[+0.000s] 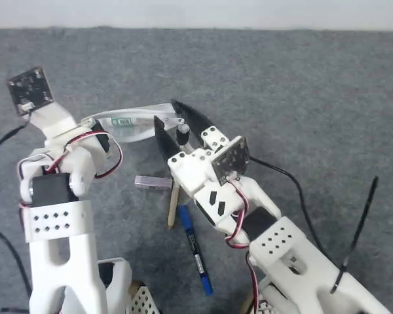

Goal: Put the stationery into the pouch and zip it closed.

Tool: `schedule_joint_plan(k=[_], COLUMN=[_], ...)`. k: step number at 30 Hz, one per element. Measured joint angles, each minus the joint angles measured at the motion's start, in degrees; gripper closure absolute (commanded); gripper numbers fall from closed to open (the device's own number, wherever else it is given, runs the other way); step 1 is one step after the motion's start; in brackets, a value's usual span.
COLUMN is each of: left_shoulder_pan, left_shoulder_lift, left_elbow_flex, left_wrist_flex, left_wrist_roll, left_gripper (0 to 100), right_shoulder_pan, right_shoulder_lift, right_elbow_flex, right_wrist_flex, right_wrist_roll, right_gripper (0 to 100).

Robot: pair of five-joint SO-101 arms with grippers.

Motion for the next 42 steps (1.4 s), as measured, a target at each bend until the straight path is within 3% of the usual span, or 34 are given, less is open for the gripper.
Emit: schedule_joint_plan(k=[19, 28, 37, 42], left_shoulder_pan=[-2.11, -5.19, -10.37, -13.63], left_shoulder_lift=[0.0, 0.0, 0.0, 0.0], left_elbow_flex=[0.7, 0.7, 0.79, 0.79], left_wrist_flex=[0.0, -0.53, -0.7, -0.7], left_wrist_roll=[0.0, 1.05, 2.29, 3.52], left_gripper=[99, 99, 99, 99], right_shoulder_pan=[0.0, 0.0, -4.13, -4.75], right_shoulder_lift=[-0.7, -0.7, -0.7, 3.96], right_elbow_flex=[-14.24, -14.24, -14.24, -16.35], right_wrist_flex=[47.82, 59.78, 63.12, 63.12], right_wrist_roll=[-0.09, -7.03, -7.38, -11.69], right_gripper=[86.9, 86.5, 86.5, 86.4])
